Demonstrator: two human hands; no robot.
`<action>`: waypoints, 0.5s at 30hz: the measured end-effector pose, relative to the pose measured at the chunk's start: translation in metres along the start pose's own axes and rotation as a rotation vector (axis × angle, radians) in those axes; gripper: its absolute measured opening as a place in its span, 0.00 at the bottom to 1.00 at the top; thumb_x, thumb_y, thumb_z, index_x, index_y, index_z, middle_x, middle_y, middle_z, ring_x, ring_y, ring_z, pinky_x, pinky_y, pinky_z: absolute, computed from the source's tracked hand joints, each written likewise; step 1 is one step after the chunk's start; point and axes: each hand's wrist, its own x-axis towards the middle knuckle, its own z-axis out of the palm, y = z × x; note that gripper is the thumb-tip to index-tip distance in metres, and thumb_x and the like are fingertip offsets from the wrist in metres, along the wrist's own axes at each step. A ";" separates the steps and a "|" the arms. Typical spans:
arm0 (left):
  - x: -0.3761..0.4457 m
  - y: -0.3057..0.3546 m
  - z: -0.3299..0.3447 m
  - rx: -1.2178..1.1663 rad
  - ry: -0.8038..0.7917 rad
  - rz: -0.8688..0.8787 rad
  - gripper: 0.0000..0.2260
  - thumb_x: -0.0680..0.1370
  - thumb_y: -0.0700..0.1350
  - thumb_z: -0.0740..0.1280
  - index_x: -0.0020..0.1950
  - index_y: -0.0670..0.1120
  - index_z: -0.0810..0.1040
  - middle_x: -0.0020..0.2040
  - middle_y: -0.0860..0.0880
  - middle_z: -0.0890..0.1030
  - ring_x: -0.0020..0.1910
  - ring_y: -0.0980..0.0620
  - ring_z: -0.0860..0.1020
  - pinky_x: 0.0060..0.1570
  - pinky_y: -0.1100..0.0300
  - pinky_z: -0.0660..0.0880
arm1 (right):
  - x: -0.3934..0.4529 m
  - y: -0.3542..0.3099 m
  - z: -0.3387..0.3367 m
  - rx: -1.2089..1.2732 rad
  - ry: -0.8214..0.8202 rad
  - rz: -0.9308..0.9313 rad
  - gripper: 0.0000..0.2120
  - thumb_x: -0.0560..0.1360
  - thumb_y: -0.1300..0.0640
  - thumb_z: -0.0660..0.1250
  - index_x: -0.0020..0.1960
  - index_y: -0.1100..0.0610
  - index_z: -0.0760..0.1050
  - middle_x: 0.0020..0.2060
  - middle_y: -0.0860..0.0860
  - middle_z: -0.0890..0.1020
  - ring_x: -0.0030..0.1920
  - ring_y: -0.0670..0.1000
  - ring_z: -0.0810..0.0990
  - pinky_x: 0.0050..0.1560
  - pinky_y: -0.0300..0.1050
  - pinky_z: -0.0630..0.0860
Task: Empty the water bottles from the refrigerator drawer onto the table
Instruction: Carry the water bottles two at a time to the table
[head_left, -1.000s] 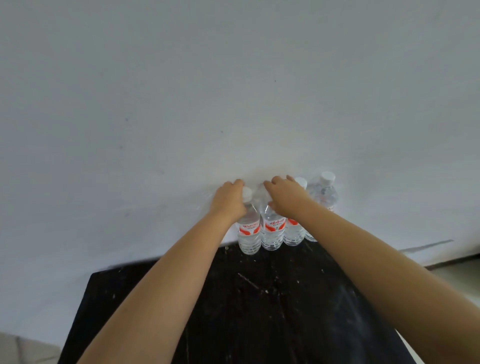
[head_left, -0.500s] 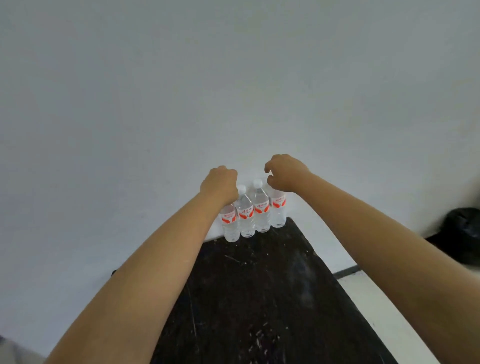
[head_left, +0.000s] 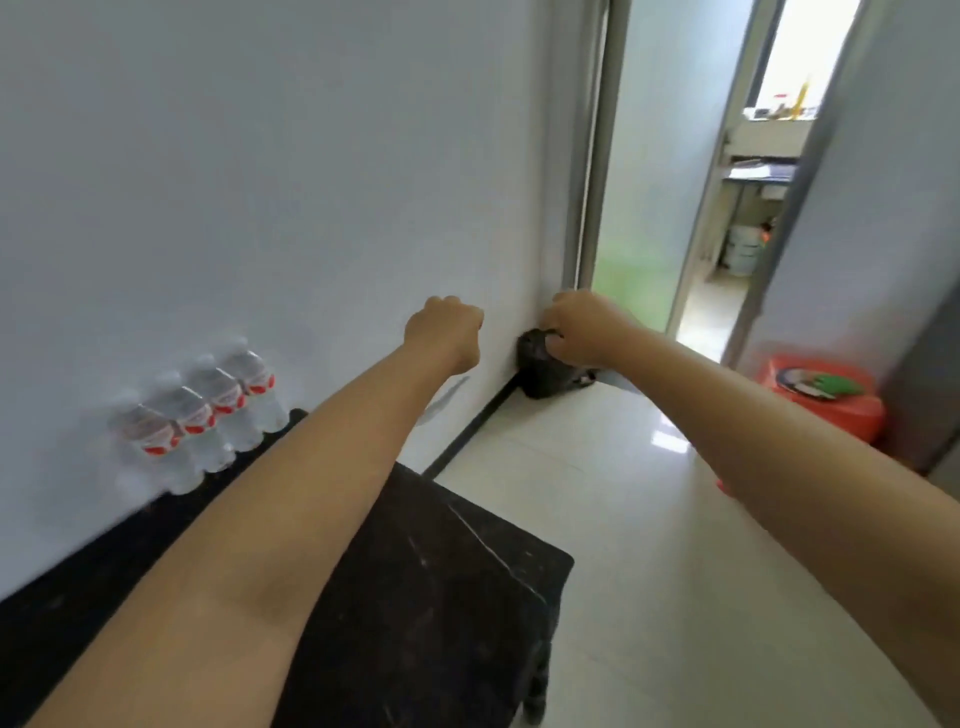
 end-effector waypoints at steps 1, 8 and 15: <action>0.001 0.030 -0.002 -0.008 0.002 0.058 0.16 0.79 0.38 0.57 0.67 0.43 0.72 0.65 0.42 0.71 0.65 0.43 0.69 0.59 0.53 0.71 | -0.022 0.024 -0.006 -0.016 0.003 0.061 0.16 0.76 0.60 0.59 0.61 0.60 0.76 0.60 0.58 0.76 0.61 0.59 0.75 0.61 0.49 0.74; 0.004 0.243 -0.011 -0.010 0.004 0.476 0.16 0.78 0.39 0.60 0.65 0.43 0.74 0.64 0.40 0.73 0.65 0.41 0.70 0.59 0.51 0.72 | -0.182 0.189 -0.044 -0.022 0.021 0.493 0.16 0.77 0.58 0.59 0.63 0.58 0.75 0.63 0.58 0.75 0.63 0.59 0.73 0.60 0.47 0.70; -0.009 0.453 -0.026 -0.009 -0.002 0.746 0.17 0.79 0.38 0.57 0.67 0.44 0.73 0.66 0.41 0.72 0.66 0.42 0.69 0.63 0.50 0.71 | -0.336 0.334 -0.073 -0.105 0.018 0.790 0.12 0.76 0.61 0.59 0.50 0.63 0.80 0.52 0.58 0.81 0.51 0.57 0.79 0.53 0.50 0.77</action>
